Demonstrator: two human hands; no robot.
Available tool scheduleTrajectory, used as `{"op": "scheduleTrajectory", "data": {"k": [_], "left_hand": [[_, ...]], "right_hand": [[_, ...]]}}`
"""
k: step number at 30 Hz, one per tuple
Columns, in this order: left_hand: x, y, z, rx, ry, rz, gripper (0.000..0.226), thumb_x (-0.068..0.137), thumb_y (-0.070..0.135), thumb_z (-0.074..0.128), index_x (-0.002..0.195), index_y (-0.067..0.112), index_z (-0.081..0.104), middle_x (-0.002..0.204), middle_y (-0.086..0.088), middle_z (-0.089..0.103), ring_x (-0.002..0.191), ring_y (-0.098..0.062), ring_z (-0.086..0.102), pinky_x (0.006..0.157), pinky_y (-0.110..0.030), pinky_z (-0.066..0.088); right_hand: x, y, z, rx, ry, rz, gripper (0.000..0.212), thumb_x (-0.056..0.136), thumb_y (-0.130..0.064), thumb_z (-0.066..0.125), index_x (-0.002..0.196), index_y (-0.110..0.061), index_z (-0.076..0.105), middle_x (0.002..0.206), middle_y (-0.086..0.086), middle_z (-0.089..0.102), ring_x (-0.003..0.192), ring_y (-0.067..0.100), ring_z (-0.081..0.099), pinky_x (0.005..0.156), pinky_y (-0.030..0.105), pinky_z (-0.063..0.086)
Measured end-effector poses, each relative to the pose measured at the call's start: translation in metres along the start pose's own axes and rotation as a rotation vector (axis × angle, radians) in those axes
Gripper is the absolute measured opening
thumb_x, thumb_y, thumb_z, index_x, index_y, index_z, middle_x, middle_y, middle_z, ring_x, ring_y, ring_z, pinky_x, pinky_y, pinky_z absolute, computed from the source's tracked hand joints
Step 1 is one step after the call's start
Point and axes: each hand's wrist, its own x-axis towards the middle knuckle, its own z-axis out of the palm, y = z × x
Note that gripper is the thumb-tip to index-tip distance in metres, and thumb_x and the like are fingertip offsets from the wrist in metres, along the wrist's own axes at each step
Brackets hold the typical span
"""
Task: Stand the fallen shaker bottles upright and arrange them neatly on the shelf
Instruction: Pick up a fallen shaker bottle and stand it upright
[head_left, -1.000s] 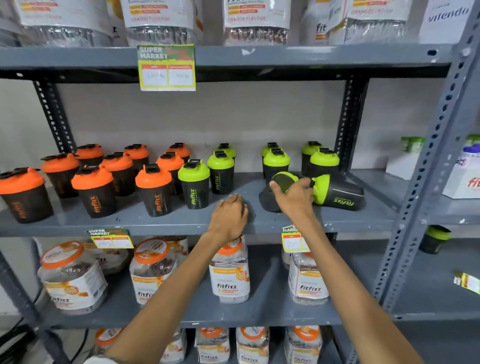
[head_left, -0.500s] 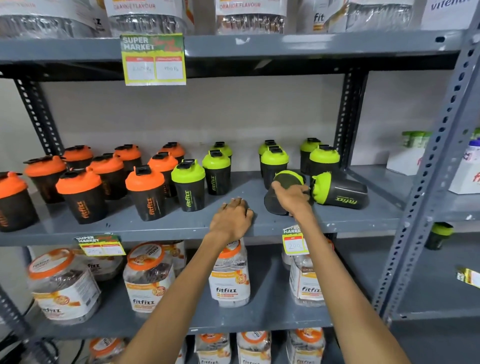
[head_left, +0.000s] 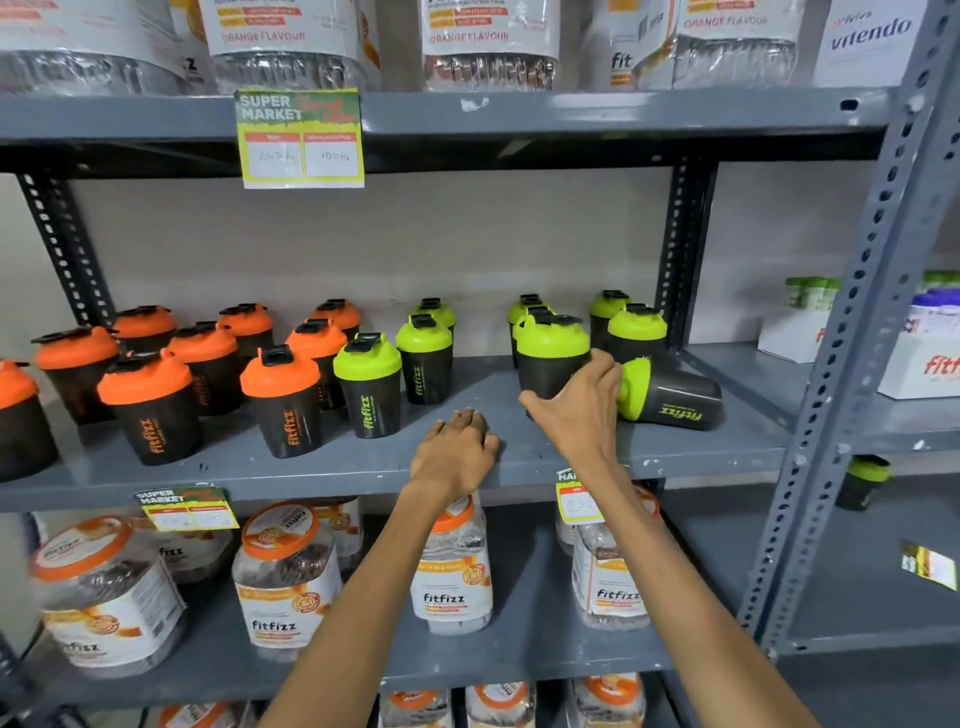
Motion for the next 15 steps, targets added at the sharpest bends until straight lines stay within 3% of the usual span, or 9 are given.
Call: {"op": "scheduleTrajectory", "data": {"k": [9, 15], "left_hand": [[0.000, 0.003, -0.001, 0.005, -0.001, -0.033, 0.037, 0.100, 0.035, 0.033, 0.118, 0.010, 0.052, 0.136, -0.012, 0.055, 0.129, -0.028, 0.048, 0.110, -0.042, 0.033], [0.001, 0.004, 0.000, 0.028, -0.025, -0.042, 0.042, 0.101, 0.036, 0.031, 0.130, 0.012, 0.049, 0.151, -0.010, 0.046, 0.138, -0.027, 0.043, 0.116, -0.042, 0.029]], "right_hand": [[-0.015, 0.014, 0.015, -0.052, -0.010, 0.021, 0.092, 0.056, -0.040, 0.087, 0.124, 0.000, 0.039, 0.122, 0.021, 0.047, 0.109, 0.040, 0.051, 0.088, 0.042, 0.048], [-0.024, 0.028, -0.004, 0.073, -0.079, -0.029, 0.089, 0.068, -0.045, 0.082, 0.132, -0.004, 0.036, 0.129, 0.016, 0.040, 0.118, 0.035, 0.046, 0.096, 0.038, 0.045]]}}
